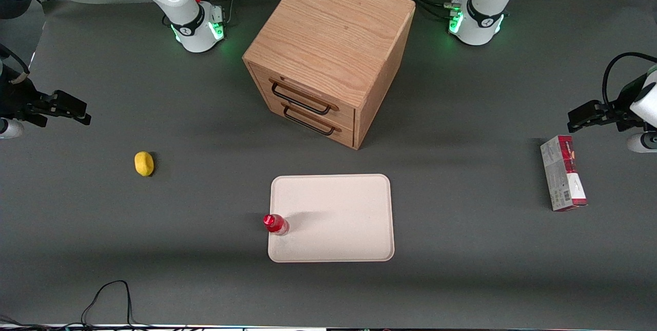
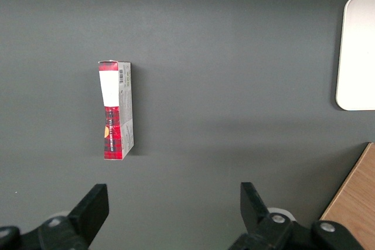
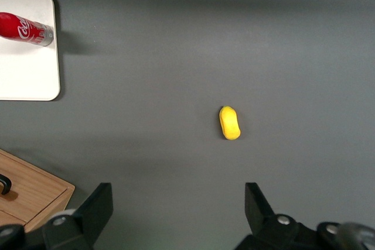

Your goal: Place coke bottle on tray

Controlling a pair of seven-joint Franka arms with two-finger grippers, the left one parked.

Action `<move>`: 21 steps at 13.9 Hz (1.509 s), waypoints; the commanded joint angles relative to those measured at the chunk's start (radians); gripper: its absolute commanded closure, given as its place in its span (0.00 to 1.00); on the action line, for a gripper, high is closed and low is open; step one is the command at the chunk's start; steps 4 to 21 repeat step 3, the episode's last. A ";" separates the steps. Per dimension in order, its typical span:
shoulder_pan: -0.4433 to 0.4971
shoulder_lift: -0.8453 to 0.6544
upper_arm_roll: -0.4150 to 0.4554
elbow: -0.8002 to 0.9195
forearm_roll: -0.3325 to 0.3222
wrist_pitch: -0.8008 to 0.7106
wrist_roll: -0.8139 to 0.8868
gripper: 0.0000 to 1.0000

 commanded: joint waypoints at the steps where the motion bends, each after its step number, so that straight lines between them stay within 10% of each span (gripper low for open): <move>1: 0.003 -0.012 -0.001 -0.010 -0.006 -0.017 0.002 0.00; 21: 0.001 -0.012 -0.003 -0.010 -0.006 -0.020 0.001 0.00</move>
